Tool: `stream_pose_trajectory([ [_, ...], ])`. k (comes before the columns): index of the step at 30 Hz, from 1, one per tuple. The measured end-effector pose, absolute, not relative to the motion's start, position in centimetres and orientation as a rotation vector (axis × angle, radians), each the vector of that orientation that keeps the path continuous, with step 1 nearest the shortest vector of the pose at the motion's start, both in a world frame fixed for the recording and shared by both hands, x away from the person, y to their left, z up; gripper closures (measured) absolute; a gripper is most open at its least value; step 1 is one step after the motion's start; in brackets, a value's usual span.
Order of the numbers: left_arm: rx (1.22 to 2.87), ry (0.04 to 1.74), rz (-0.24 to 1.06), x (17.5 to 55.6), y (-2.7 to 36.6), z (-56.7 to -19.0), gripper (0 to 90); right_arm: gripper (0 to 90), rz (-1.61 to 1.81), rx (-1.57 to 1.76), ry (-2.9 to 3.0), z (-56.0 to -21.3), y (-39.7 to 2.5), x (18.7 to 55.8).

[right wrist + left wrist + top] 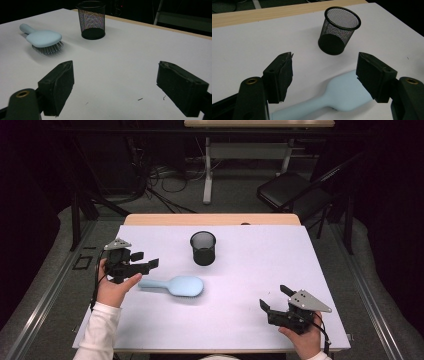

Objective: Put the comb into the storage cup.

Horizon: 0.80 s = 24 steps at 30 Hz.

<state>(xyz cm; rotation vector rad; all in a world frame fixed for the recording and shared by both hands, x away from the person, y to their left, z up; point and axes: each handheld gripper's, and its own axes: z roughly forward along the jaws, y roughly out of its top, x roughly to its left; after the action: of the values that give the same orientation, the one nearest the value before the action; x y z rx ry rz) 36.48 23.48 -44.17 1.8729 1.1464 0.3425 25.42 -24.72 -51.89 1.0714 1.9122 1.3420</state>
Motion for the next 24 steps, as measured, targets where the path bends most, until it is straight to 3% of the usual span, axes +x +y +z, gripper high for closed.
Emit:
stream_pose_trajectory([
  [11,1.886,1.157,0.387,36.7,23.6,-45.3,33.1,14.0,1.335,1.057,1.928,-52.0,-24.7,25.5],
  [24,1.858,1.209,0.31,37.1,24.2,-46.4,36.5,14.0,1.335,1.057,1.935,-52.0,-24.6,25.4],
])
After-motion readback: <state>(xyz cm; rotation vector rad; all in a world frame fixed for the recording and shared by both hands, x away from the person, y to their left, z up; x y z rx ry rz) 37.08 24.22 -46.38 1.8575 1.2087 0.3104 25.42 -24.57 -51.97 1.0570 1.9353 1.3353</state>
